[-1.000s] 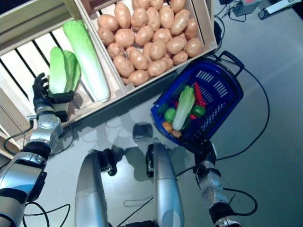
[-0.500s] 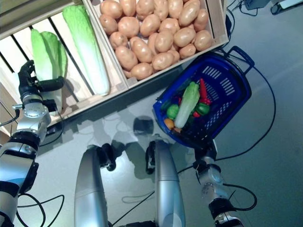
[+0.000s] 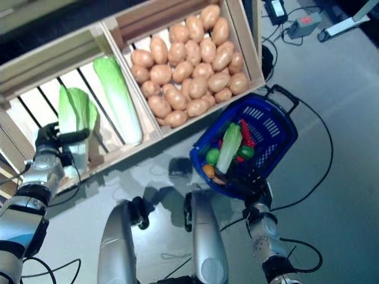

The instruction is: Put vegetables into the basket

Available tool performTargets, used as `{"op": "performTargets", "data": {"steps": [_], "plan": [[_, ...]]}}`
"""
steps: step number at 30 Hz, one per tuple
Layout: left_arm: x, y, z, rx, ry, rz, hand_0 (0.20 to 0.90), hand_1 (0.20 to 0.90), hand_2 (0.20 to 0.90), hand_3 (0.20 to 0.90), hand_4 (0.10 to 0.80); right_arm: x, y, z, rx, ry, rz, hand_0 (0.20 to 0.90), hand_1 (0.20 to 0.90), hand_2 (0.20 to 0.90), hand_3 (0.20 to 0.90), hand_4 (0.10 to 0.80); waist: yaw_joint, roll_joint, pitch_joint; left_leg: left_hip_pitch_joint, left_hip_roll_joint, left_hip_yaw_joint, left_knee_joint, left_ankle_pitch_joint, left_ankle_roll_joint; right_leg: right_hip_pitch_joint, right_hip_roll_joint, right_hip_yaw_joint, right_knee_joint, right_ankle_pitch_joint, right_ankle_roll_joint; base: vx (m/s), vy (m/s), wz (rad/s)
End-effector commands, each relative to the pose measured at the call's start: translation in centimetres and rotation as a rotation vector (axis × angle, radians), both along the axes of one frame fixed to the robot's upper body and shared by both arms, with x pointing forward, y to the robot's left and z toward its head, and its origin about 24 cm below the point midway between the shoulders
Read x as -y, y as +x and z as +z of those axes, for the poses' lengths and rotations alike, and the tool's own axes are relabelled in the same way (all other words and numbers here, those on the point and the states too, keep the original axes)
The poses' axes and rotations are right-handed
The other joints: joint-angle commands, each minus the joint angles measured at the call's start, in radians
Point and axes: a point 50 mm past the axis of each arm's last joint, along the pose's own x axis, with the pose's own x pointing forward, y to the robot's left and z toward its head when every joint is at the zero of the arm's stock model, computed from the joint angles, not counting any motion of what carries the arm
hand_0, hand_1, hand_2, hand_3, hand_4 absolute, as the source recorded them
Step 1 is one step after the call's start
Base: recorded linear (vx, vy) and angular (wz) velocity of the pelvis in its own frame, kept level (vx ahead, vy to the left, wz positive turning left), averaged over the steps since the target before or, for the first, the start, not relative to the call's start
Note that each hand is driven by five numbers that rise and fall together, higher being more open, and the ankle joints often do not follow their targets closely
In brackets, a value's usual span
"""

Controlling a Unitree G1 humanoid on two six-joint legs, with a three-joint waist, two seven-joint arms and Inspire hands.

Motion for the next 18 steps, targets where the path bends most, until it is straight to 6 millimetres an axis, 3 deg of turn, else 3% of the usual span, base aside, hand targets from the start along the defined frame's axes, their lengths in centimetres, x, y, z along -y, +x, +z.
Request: {"op": "performTargets", "data": {"steps": [1, 9, 11, 18], "plan": [[-0.7, -0.3, 2.3, 0.142, 0.076, -0.012, 0.300, 0.300, 0.300, 0.300, 0.400, 0.1, 0.1, 2.3, 0.140, -0.052, -0.015, 0.900, 0.900, 0.900, 0.900, 0.800, 0.005, 0.041, -0.158, 0.181, -0.025, 0.057, -0.113, -0.059, 0.080, 0.102, -0.011, 0.012, -0.200, 0.158, -0.004, 0.062, -0.032, -0.01], [1.1, -1.2, 1.7, 0.201, 0.200, -0.120, 0.300, 0.300, 0.300, 0.300, 0.400, -2.1, -0.1, 3.6, 0.252, -0.058, 0.077, 0.900, 0.900, 0.900, 0.900, 0.800, 0.031, 0.067, -0.253, 0.387, -0.074, 0.046, -0.326, 0.008, 0.075, 0.318, -0.002, -0.005, -0.397, 0.195, 0.004, 0.078, -0.039, 0.03], [2.3, -1.8, 1.1, 0.252, 0.192, -0.188, 0.300, 0.300, 0.300, 0.300, 0.400, -3.0, -0.6, 3.8, 0.303, -0.083, 0.128, 0.900, 0.900, 0.900, 0.900, 0.800, 0.043, 0.075, -0.302, 0.469, -0.088, 0.049, -0.444, 0.067, 0.070, 0.412, 0.007, -0.034, -0.529, 0.241, 0.003, 0.095, -0.073, 0.05], [6.4, -2.8, 0.8, 0.403, 0.164, -0.386, 0.300, 0.300, 0.300, 0.300, 0.400, -3.6, -0.5, 5.0, 0.406, -0.069, 0.271, 0.900, 0.900, 0.900, 0.900, 0.800, 0.083, 0.082, -0.381, 0.631, -0.126, 0.022, -0.708, 0.160, 0.051, 0.613, 0.035, -0.089, -0.831, 0.335, 0.029, 0.065, -0.063, 0.10]]}}
